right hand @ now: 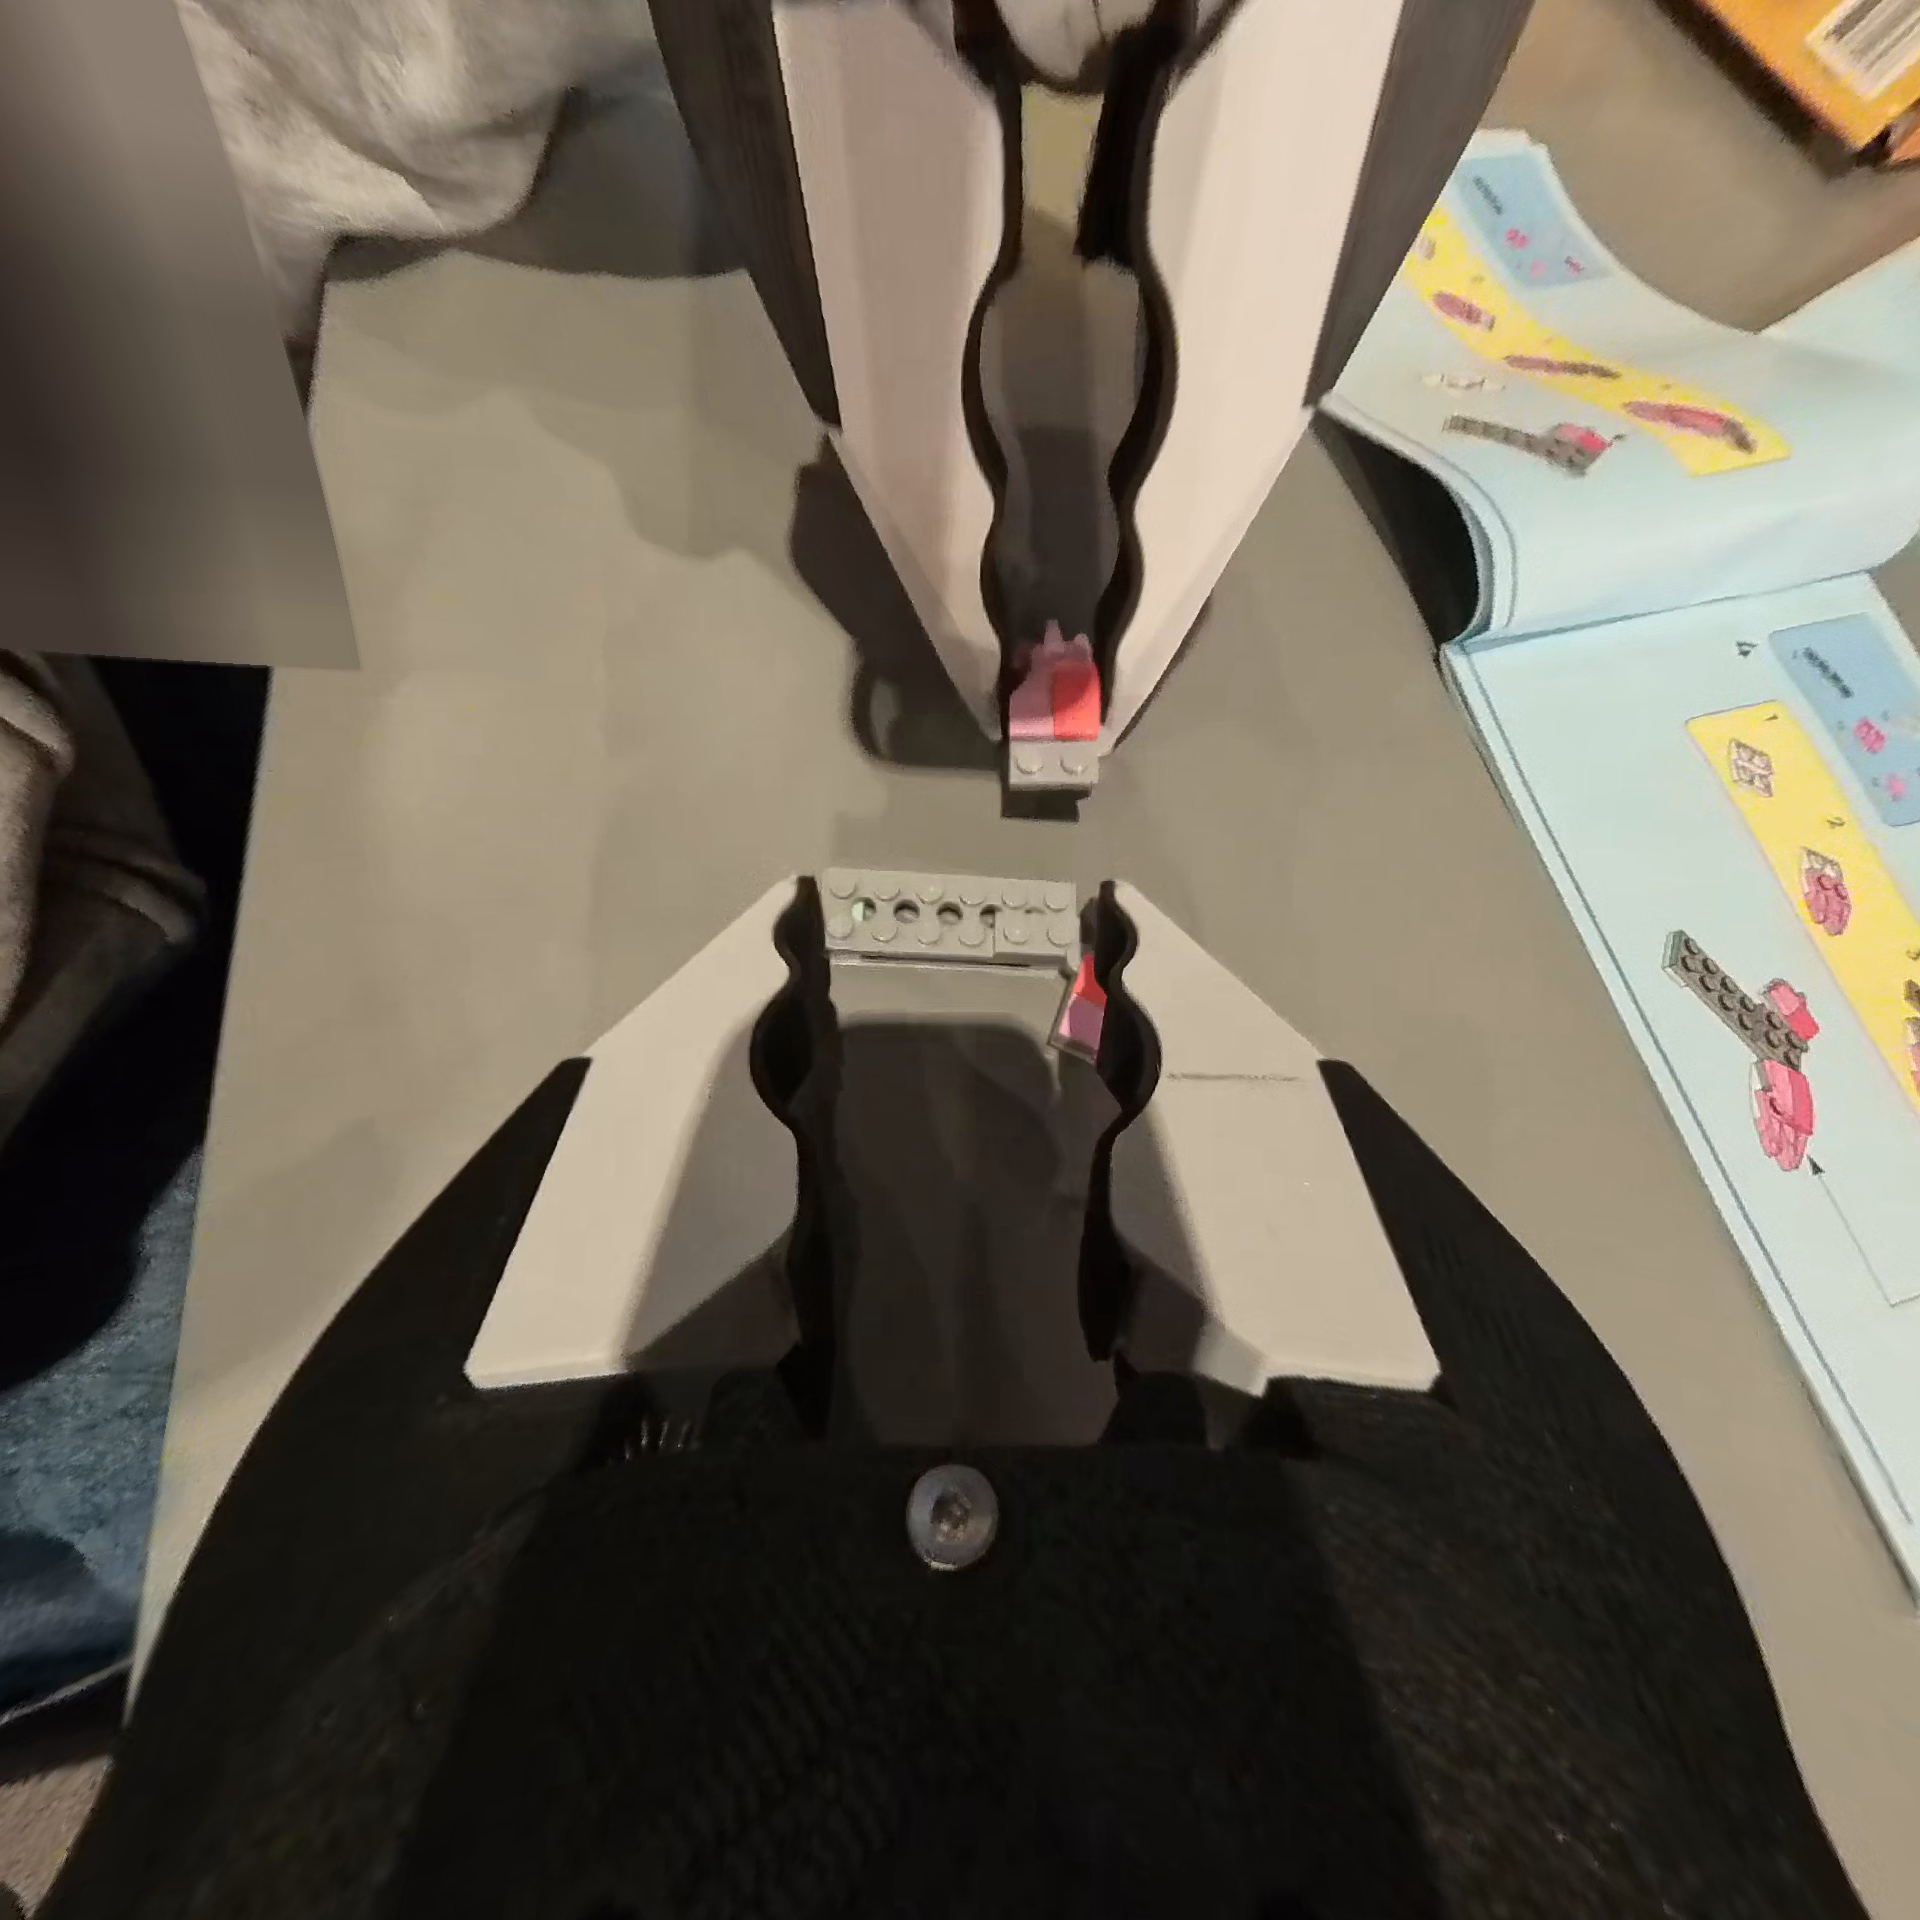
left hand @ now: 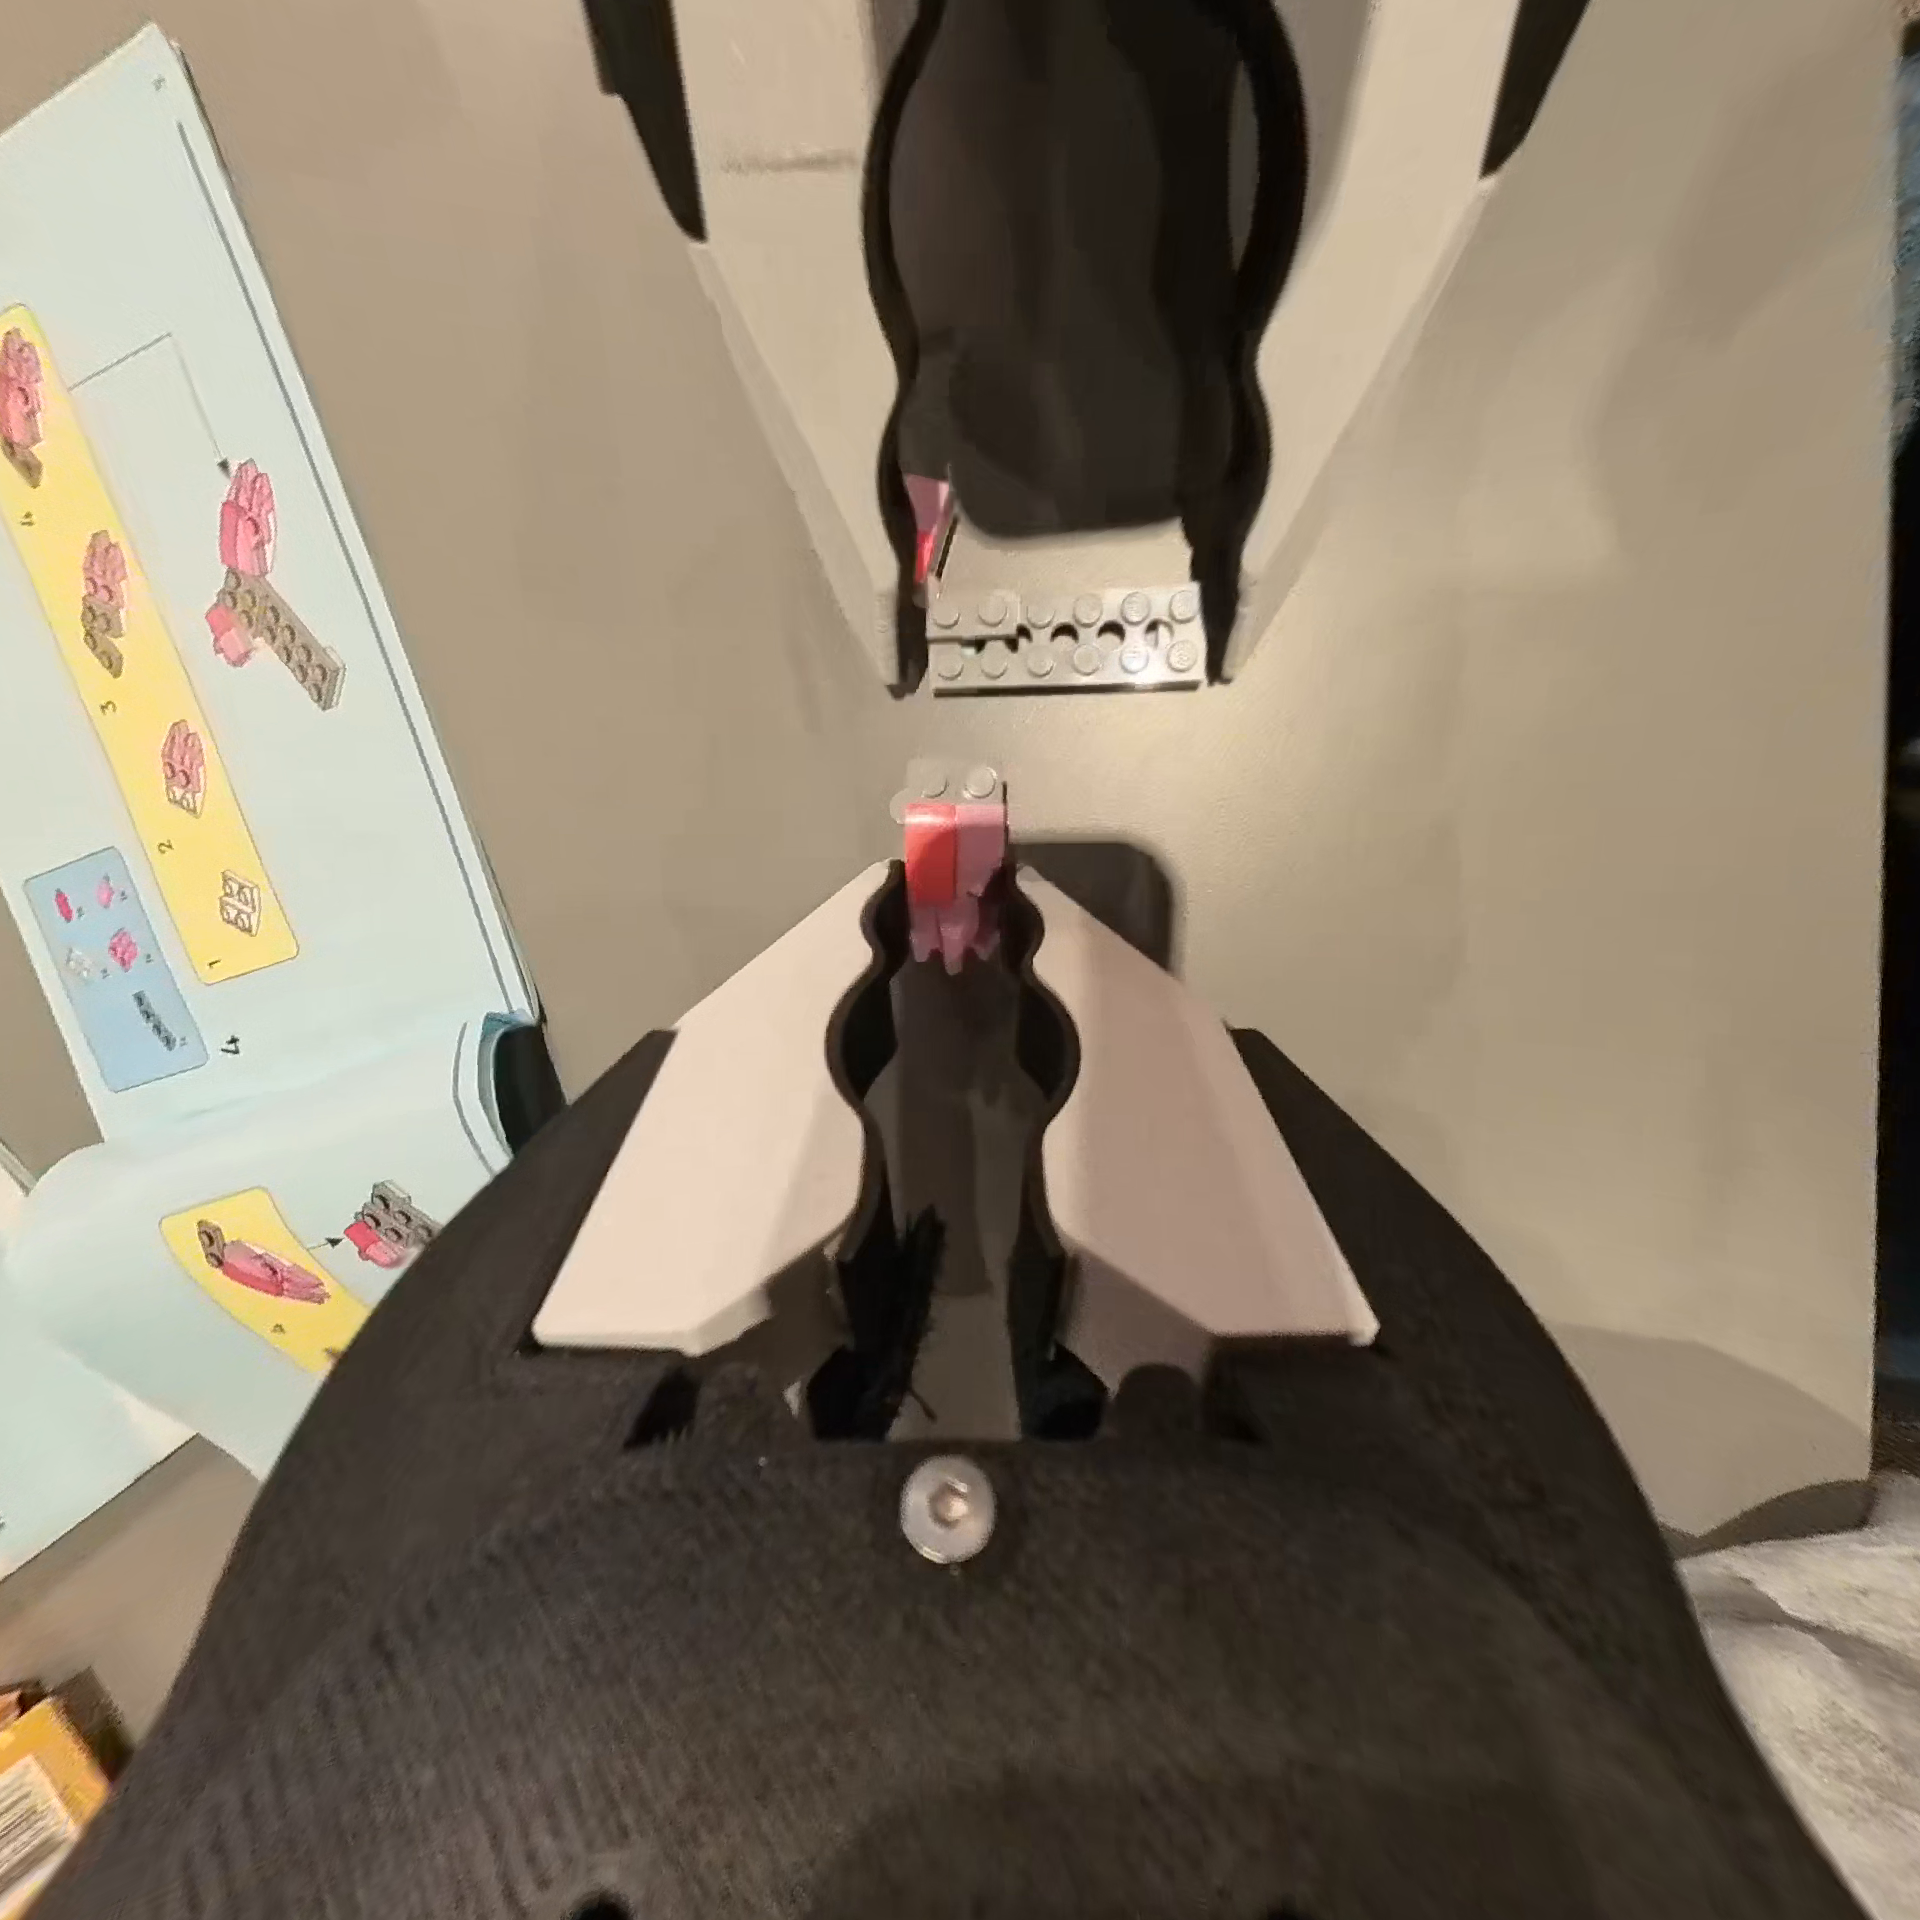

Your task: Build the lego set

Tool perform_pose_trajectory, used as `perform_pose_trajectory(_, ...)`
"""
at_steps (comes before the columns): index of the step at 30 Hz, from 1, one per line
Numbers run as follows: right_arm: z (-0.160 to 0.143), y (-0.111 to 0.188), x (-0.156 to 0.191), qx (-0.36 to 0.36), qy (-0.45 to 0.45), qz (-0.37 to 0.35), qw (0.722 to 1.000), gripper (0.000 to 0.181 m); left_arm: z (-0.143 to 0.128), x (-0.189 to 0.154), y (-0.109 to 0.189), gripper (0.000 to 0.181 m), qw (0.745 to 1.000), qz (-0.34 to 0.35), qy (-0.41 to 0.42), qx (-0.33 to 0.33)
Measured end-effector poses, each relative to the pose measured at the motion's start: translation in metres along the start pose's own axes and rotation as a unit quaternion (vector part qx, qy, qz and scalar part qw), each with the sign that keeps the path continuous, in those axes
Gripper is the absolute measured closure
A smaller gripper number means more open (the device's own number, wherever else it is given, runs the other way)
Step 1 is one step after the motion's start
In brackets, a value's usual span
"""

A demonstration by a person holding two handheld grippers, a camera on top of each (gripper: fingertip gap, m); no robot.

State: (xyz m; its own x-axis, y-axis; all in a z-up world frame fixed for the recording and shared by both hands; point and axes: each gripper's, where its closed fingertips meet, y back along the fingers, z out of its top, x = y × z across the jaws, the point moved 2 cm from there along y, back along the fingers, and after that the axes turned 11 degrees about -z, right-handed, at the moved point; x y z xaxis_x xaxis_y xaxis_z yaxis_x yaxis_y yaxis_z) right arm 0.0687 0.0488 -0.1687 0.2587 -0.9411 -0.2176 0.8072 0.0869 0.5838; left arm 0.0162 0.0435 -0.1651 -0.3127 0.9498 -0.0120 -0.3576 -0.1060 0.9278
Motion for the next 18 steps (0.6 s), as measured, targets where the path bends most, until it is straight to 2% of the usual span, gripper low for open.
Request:
perform_pose_trajectory(12, -0.005, 0.002, -0.007, 0.013, -0.037, -0.003, 0.999, 0.125, 0.009, -0.004, 0.005, 0.165, 0.998, -0.031, 0.018, -0.045)
perform_pose_trajectory(18, -0.007, 0.002, -0.007, 0.019, -0.049, 0.001, 0.999, 0.125, 0.011, -0.004, 0.001, 0.165, 0.999, -0.031, 0.012, -0.039)
